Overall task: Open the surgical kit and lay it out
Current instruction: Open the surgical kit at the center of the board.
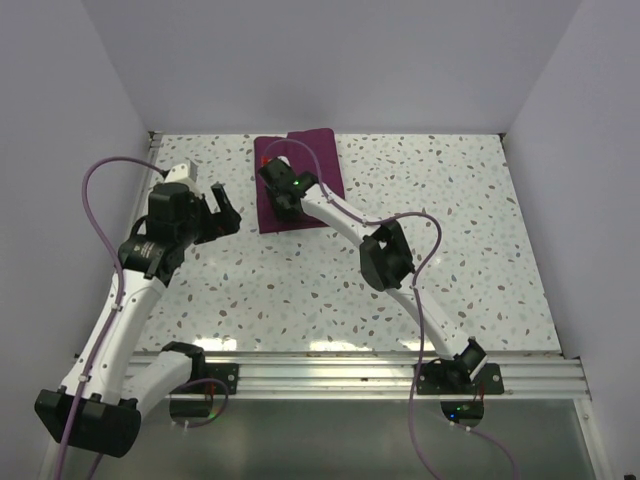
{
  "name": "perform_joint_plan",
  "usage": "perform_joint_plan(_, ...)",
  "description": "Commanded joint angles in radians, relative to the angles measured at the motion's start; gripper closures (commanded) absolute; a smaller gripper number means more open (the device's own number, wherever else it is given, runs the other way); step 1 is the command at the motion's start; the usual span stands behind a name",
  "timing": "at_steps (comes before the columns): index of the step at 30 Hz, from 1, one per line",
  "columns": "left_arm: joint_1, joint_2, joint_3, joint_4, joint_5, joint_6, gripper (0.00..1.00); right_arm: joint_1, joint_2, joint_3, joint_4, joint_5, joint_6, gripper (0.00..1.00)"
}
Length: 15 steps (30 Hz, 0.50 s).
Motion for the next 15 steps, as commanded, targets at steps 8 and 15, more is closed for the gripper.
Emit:
perform_joint_plan(8, 0.002, 0.018, 0.027, 0.058, 0.025, 0.014, 0.03, 0.001, -0.019, -0.036, -0.082, 0.048, -0.010, 1.00)
perform_joint_plan(15, 0.000, 0.129, 0.076, 0.101, 0.025, 0.060, 0.02, -0.032, -0.221, -0.083, -0.047, 0.081, -0.005, 1.00)
